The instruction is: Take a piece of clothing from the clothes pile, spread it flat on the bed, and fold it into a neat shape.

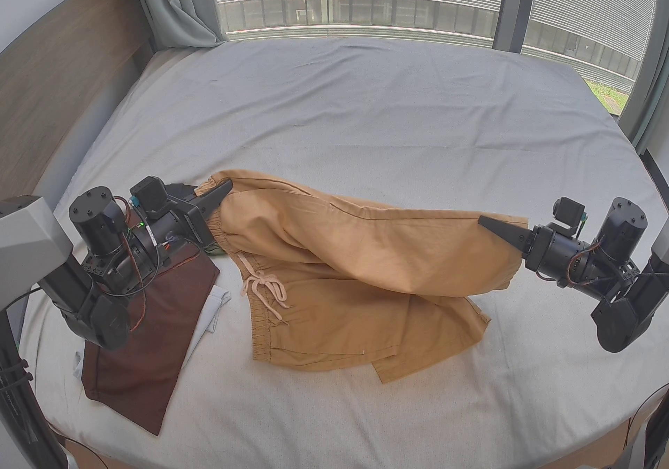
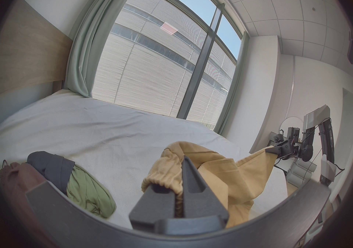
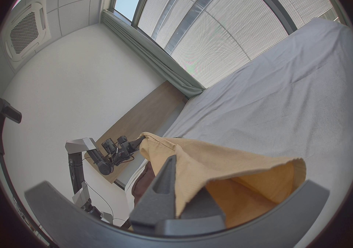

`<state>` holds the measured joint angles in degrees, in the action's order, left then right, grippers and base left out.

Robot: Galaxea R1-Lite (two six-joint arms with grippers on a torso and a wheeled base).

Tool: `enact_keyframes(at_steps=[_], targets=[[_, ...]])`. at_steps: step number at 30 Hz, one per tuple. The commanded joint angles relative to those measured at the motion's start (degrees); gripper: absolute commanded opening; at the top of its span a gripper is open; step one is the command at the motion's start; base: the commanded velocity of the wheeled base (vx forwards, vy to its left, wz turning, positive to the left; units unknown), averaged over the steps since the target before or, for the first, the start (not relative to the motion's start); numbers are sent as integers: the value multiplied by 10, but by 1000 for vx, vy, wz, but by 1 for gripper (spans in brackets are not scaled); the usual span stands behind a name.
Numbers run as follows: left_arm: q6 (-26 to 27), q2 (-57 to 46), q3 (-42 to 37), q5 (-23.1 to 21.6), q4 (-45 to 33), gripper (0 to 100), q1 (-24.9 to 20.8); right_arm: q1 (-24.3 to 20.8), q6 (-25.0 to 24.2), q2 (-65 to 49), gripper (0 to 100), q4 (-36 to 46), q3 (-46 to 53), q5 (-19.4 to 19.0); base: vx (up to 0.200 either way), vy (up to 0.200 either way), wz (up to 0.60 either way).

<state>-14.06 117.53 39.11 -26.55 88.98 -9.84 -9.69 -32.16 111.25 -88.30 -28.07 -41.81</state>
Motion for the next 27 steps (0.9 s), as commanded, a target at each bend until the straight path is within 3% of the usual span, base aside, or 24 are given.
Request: enact_keyframes(at_steps=[1,27], targets=[[0,-2,11,0,2,0,5,0,0,-15,0,0,-1,0,0,0,0],[3,-1,33,1,2,0,25,15,-12,-29,0,0,-12,2,0,0,0]])
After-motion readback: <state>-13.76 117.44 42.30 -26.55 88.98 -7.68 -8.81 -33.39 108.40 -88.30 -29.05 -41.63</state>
